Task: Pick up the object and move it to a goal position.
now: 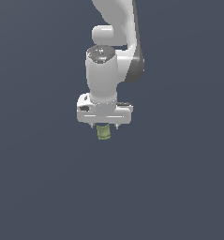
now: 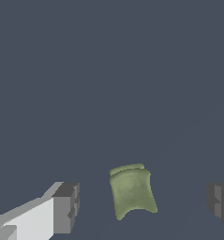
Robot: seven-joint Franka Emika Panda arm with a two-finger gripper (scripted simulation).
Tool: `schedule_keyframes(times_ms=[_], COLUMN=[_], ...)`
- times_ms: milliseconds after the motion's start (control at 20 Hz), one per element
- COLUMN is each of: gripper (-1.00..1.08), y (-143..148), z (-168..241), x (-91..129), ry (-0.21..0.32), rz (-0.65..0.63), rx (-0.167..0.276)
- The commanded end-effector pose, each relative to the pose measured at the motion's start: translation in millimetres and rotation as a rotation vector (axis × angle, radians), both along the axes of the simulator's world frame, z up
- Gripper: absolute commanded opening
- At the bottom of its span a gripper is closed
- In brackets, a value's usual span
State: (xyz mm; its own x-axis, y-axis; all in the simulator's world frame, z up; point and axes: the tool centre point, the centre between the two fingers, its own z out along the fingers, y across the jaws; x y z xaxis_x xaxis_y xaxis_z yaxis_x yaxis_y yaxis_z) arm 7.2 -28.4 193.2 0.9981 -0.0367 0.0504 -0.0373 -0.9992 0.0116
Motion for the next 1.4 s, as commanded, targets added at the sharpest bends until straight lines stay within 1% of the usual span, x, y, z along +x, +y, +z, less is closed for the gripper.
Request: schedule_keyframes(times_ms=[0,200,400,750,1000,1200,1350], gripper=[1.0,1.0,1.0,1.0,1.0,1.0,1.0], y=[1.5,-0.6,-3.4,-10.7,-13.9,-14.9,-15.0], z=[-1.0,-8.8,-25.8,-71.4,-93.8,-101.8,-101.8], x=[-0.4,-4.5,-14.0,-44.8,-63.0,-70.2,-70.1], ry=[0.001,0.004,0.013,0.035,0.046,0.051,0.051], rz=[0.003,0.015,0.043,0.122,0.163,0.179,0.177], rx=[0.0,0.0,0.001,0.004,0.007,0.009,0.009])
